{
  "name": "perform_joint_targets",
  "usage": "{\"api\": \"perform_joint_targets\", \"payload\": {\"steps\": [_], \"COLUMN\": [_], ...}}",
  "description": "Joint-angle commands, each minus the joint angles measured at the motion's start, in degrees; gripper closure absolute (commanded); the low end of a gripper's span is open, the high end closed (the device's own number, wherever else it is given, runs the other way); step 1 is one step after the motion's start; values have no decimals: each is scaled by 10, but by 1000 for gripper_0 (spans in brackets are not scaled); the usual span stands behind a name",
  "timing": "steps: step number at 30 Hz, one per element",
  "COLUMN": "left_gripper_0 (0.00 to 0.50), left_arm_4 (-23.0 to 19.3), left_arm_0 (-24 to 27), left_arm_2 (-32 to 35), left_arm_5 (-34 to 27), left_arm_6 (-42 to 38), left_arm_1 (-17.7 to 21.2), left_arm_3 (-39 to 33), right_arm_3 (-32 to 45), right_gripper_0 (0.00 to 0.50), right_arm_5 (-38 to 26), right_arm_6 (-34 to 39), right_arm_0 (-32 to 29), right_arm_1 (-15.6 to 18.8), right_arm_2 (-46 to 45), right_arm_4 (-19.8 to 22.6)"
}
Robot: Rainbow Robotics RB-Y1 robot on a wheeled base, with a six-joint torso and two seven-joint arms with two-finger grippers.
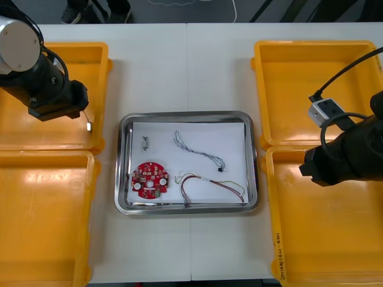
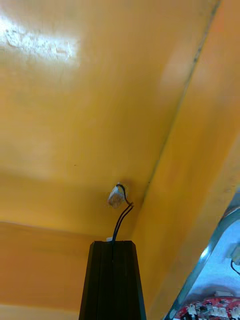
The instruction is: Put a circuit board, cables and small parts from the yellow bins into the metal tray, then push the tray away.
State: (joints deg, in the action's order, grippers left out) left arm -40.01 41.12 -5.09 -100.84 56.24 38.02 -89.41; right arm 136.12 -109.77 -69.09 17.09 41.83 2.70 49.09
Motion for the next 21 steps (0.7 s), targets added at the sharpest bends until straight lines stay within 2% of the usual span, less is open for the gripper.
{"api": "perform_joint_targets", "payload": {"steps": [1, 9, 14, 21], "left_gripper_0": [500, 500, 500, 500], "left_arm_4": [3, 19, 35, 67], "left_arm_0": [-6, -6, -6, -6], "left_arm_2": [30, 61, 82, 91], "left_arm_5": [-12, -8, 3, 22], "left_arm_6": [62, 67, 69, 69], "left_arm_1": [29, 53, 65, 65], "left_arm_3": [-30, -31, -31, -30], "right_arm_3": [19, 19, 19, 18], "right_gripper_0": [0, 0, 0, 0], "right_arm_5": [-2, -2, -2, -2], "right_arm_6": [32, 41, 43, 30], "right_arm_0": [-36, -74, -104, -113], "right_arm_1": [21, 27, 33, 33], "right_arm_2": [-17, -22, -43, -64], "right_arm_4": [-30, -66, -64, -61]}}
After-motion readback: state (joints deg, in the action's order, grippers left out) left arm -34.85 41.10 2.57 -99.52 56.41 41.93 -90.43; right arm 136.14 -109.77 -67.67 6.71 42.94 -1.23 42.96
